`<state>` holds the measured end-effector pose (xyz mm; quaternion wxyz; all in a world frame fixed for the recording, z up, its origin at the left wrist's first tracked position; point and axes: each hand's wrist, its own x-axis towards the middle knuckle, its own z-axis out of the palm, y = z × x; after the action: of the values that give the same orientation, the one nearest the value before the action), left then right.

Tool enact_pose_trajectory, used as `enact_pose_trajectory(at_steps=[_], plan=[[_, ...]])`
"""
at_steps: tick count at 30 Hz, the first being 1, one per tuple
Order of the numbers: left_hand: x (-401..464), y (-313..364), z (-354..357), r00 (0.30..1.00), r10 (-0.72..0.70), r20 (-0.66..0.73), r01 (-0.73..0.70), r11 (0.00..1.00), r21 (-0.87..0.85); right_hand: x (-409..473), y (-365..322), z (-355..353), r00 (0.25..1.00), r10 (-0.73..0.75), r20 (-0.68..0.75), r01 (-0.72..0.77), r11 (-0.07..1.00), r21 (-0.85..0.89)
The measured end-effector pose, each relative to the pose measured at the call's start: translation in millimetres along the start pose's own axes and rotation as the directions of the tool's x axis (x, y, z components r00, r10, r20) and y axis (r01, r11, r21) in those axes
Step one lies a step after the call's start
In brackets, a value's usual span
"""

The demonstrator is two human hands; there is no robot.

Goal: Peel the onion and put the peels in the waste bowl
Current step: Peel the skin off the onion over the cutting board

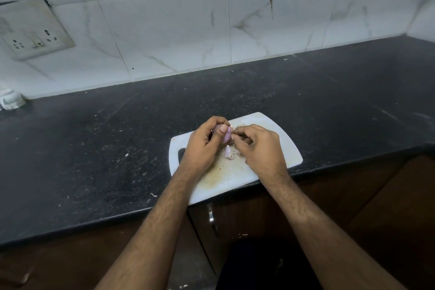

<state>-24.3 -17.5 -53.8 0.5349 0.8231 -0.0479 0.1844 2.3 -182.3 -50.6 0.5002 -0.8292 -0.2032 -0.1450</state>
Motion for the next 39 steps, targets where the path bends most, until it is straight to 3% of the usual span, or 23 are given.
enact_pose_trajectory(at_steps=[7,22,26,39], plan=[[1.2,-2.2,1.1,1.0,0.017,0.0,-0.017,0.999,0.036,1.2,-1.0,0.7,0.999,-0.032,0.013,0.033,0.996,-0.083],[1.2,-1.8,2.5,1.0,-0.002,-0.021,0.001,0.999,-0.038,0.0,-2.7,-2.0,0.996,0.004,-0.085,-0.005,1.0,-0.011],[0.8,-1.5,2.0,1.0,-0.002,-0.023,0.0,0.998,-0.059,-0.7,-3.1,-3.2,0.999,-0.029,-0.044,0.031,0.999,0.026],[-0.8,3.4,1.3,1.0,-0.012,-0.016,0.011,0.999,-0.03,-2.1,-0.4,0.8,0.994,-0.095,-0.054,0.092,0.994,-0.055]])
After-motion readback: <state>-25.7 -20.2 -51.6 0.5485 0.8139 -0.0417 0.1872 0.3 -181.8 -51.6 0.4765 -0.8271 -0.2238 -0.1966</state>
